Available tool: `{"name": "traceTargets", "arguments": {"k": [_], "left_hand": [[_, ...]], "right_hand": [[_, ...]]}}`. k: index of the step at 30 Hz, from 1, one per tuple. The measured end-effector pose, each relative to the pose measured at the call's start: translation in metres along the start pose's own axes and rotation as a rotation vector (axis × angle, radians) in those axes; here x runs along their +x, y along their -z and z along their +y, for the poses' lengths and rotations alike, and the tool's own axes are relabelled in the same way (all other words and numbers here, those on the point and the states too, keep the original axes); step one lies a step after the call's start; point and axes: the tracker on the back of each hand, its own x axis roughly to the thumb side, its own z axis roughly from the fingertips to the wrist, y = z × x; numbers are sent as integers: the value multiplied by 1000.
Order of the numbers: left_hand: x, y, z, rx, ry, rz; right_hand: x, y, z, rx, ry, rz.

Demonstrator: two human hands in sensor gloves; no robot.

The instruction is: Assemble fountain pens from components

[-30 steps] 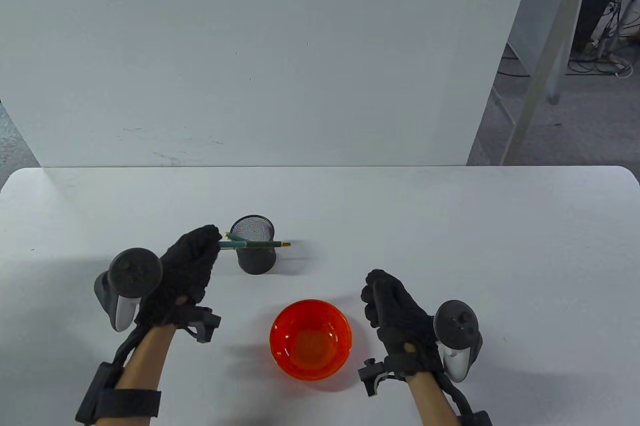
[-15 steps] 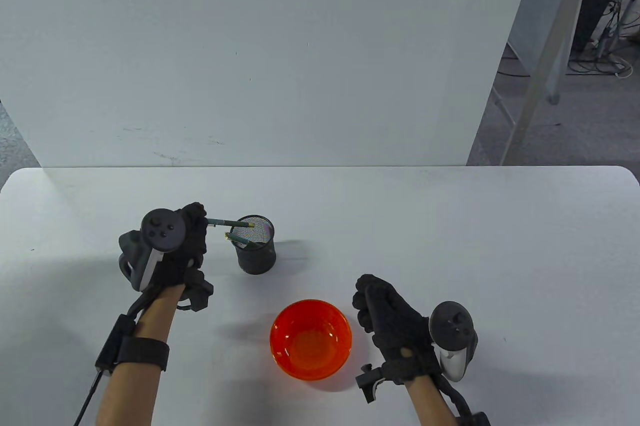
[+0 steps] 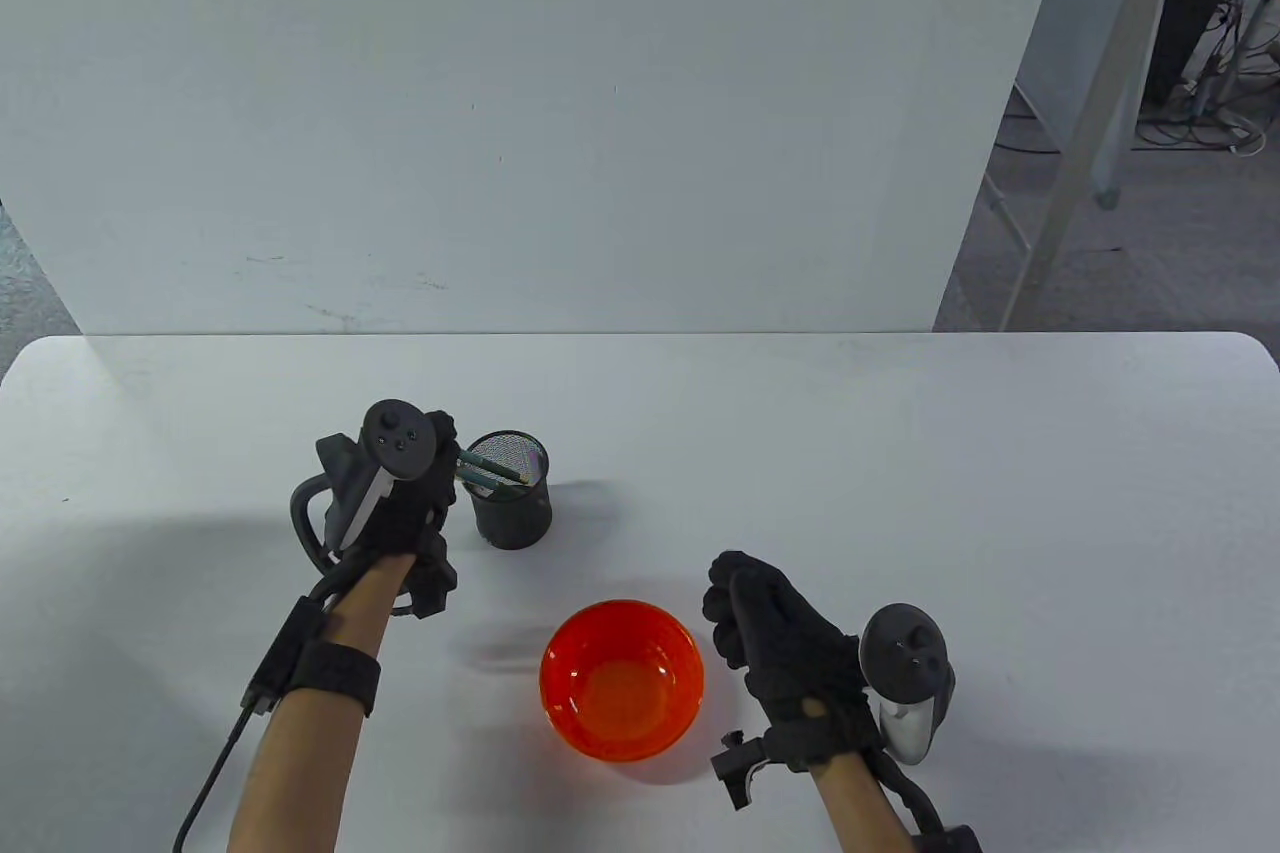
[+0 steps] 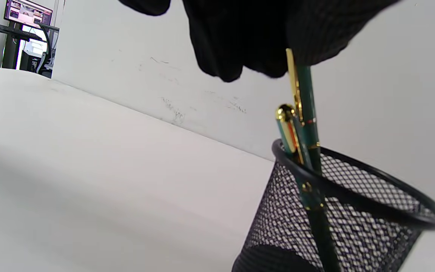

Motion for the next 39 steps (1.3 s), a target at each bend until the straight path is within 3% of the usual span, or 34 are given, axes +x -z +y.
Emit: {"name": "traceTargets", "arguments": {"k": [39], "left_hand": [[12, -1, -18, -43, 66, -11]], "right_hand": [[-1, 0, 0, 11, 15, 4]]}}
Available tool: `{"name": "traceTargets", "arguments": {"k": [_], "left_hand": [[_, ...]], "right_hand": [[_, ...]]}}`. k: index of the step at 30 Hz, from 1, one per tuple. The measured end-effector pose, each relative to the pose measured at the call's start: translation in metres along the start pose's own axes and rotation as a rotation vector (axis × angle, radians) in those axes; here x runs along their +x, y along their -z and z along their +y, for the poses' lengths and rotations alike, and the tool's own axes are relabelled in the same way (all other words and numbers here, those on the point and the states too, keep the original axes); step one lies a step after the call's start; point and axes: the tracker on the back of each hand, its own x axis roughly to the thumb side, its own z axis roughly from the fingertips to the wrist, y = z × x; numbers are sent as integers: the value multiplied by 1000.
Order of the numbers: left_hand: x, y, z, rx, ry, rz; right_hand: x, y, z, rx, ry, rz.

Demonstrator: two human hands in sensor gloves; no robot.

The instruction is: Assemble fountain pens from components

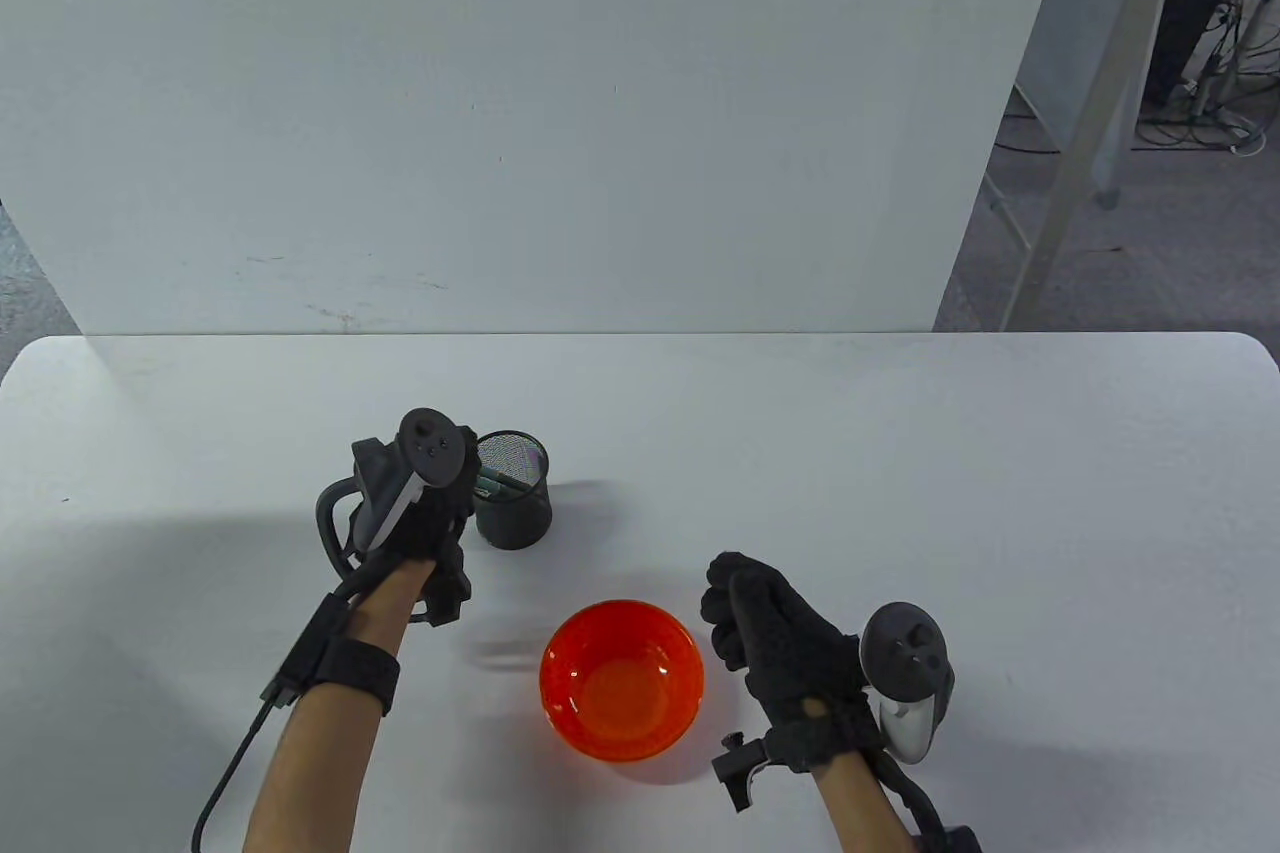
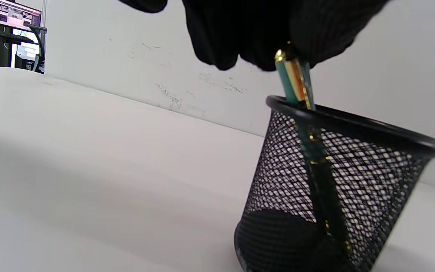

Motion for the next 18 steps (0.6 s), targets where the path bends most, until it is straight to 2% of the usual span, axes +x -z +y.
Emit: {"name": "traceTargets", "arguments": {"k": [8, 11, 14, 16, 18], "left_hand": [[-5, -5, 5, 26, -55, 0], [-14, -12, 24, 84, -92, -2], [-24, -32, 45, 79, -165, -81], [-28, -50, 53, 19, -242, -189], [-33, -72, 51, -141, -331, -343]], "right_hand": [[-1, 0, 0, 7, -2, 13], [-7, 1, -1, 19, -21, 41], [-14, 2, -1, 36, -66, 67], [-16, 3, -1, 54, -107, 72], [-14, 2, -3, 90, -172, 63]]}}
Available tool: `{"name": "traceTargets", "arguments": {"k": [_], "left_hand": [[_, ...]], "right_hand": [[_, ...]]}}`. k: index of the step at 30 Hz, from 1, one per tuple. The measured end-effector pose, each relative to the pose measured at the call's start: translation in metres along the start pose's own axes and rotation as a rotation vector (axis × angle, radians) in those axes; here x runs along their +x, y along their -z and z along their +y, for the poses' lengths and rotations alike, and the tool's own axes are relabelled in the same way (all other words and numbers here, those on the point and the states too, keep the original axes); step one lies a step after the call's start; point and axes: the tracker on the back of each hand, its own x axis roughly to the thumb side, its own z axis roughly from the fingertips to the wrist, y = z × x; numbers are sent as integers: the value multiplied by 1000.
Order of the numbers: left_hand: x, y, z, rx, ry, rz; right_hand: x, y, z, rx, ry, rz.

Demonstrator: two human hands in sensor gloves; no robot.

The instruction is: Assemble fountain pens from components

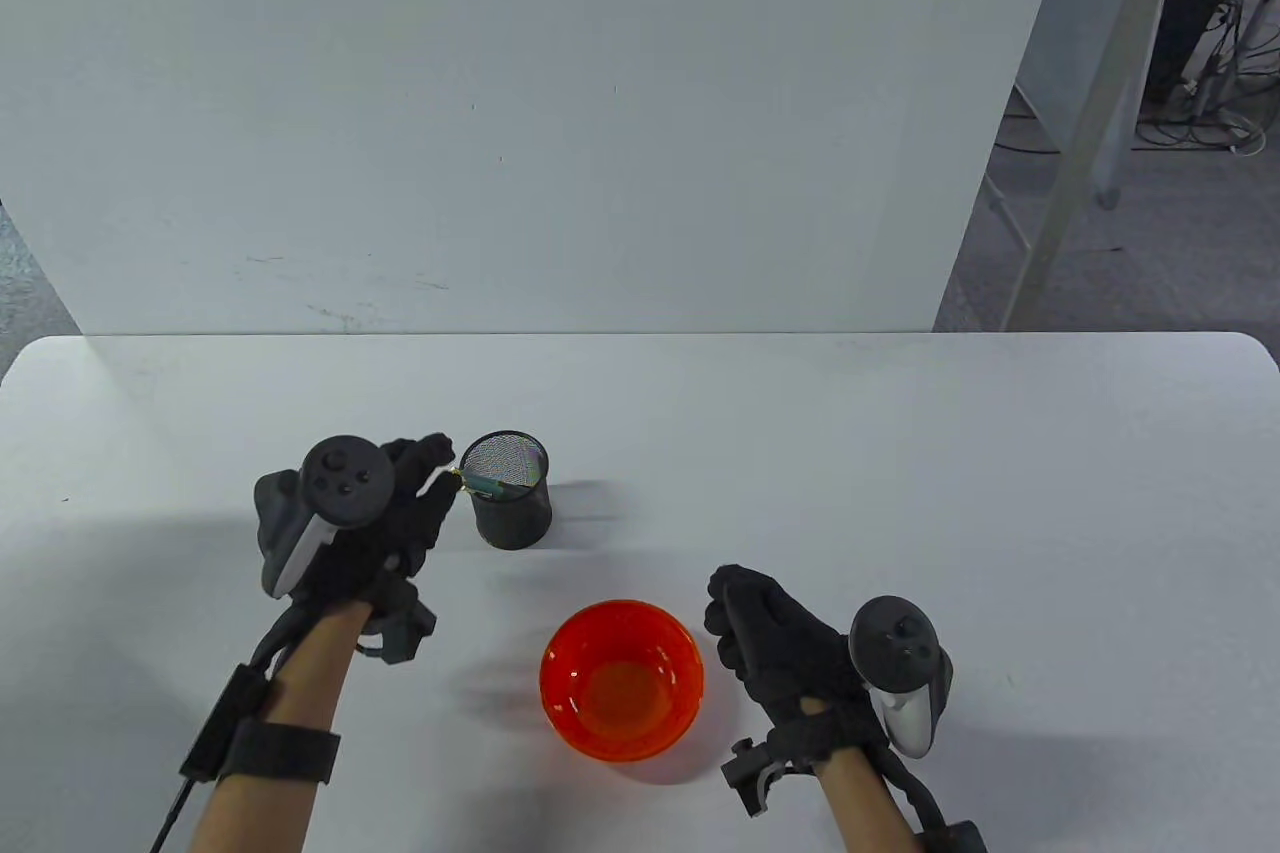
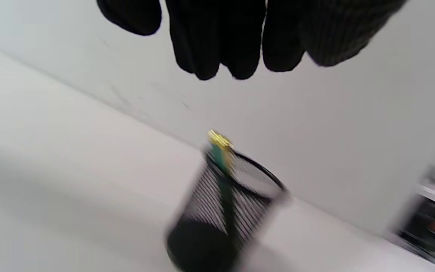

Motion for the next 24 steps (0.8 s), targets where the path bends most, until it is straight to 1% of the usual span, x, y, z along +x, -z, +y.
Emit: {"name": "traceTargets", "arguments": {"k": [1, 2, 3, 4, 5, 6, 7, 9, 10, 11, 13, 15, 16, 17, 18, 19, 21, 23, 24], "left_hand": [[1, -14, -7, -51, -52, -36], [0, -22, -13, -57, -59, -49], [0, -33, -21, -67, -40, -67], [0, -38, -27, -82, -18, -71], [1, -46, -37, -97, 38, -69], [2, -52, -49, -117, 133, -66], [4, -57, -59, -153, 232, -62], [5, -62, -72, -161, 365, -56], [5, -64, -82, -160, 453, -70], [4, -63, -86, -172, 486, -75], [-1, -59, -93, -237, 486, -59], [-6, -59, -99, -259, 430, -65], [-8, -59, -103, -276, 412, -71], [-10, -59, -105, -284, 417, -72], [-10, -59, -106, -288, 415, -66], [-11, -58, -106, -300, 410, -58], [-11, -60, -105, -276, 421, -60], [-11, -63, -105, -267, 432, -72], [-11, -63, -104, -265, 421, -76]], "right_hand": [[1, -1, -1, 23, -41, -5], [1, -1, -1, 37, -73, -8], [1, -1, -2, 71, -122, 1], [1, -1, -2, 100, -150, 15], [0, 0, -2, 159, -196, 43], [-1, 0, -2, 210, -256, 68], [0, 0, -1, 231, -342, 86], [1, 1, 3, 266, -451, 91], [4, 2, 6, 318, -560, 85], [6, 2, 7, 335, -619, 89], [13, 0, 6, 377, -795, 93], [16, -4, 5, 374, -922, 61], [15, -6, 5, 399, -963, 57], [10, -8, 6, 441, -983, 74], [7, -9, 7, 455, -986, 83], [0, -11, 10, 463, -992, 88], [-13, -15, 13, 445, -989, 78], [-19, -15, 11, 531, -989, 148], [-20, -15, 9, 502, -992, 140]]}}
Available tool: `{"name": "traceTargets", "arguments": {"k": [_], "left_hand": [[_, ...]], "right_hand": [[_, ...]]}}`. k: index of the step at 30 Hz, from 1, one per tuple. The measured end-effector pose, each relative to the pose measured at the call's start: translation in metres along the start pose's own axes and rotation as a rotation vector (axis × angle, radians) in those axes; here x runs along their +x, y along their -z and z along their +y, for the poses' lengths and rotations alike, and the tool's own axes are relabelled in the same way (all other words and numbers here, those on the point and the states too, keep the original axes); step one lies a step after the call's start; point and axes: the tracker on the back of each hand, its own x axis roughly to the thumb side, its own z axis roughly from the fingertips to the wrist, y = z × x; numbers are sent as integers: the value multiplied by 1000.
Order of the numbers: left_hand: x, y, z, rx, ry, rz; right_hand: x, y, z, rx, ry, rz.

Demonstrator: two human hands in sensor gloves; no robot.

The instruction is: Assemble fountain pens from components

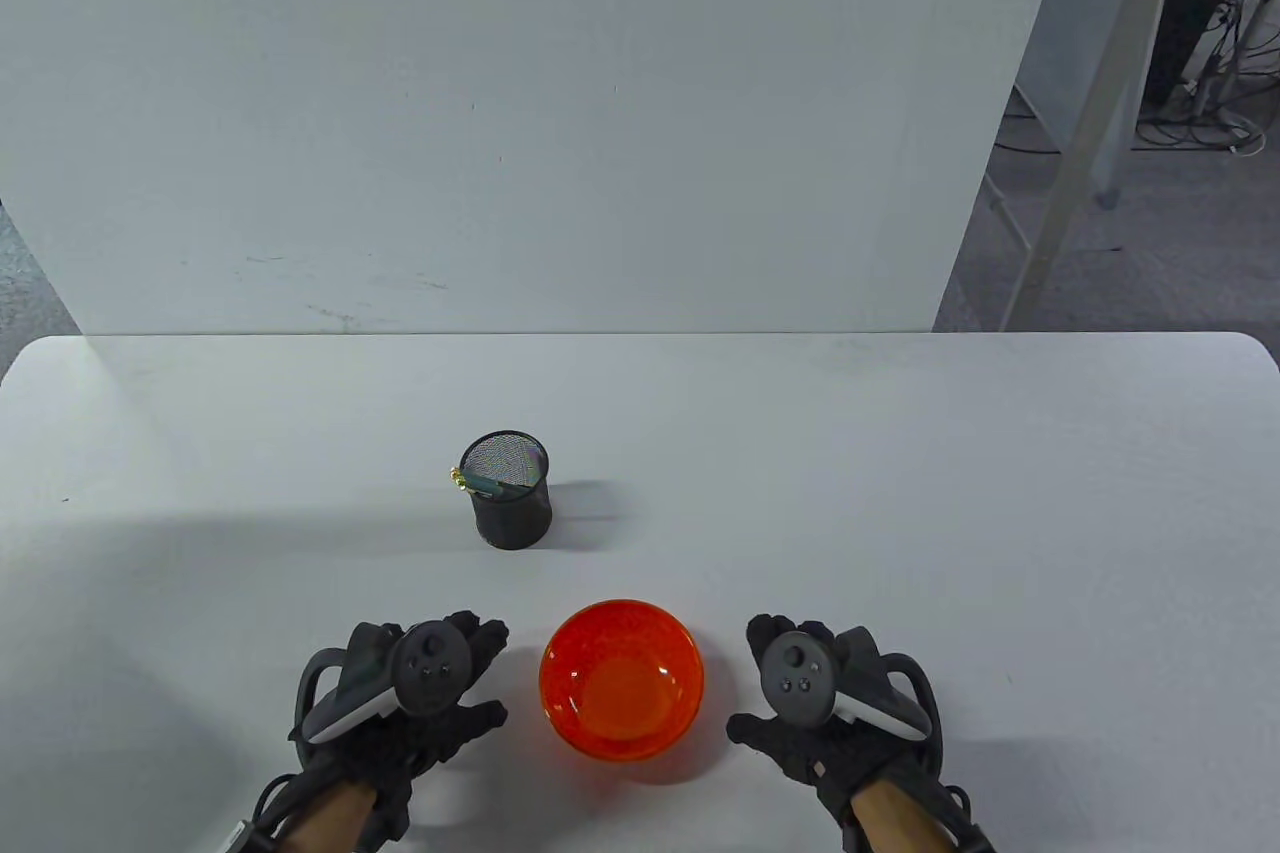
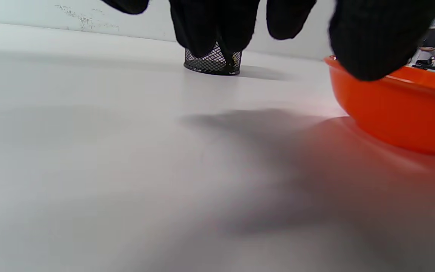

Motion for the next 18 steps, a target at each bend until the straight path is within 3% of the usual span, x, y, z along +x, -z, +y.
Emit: {"name": "traceTargets", "arguments": {"k": [5, 18], "left_hand": [[0, 2, -4, -30, -28, 7], [-2, 3, -6, -46, -37, 12]], "right_hand": [[-8, 0, 5, -26, 94, 14], [-8, -1, 2, -44, 138, -13]]}}
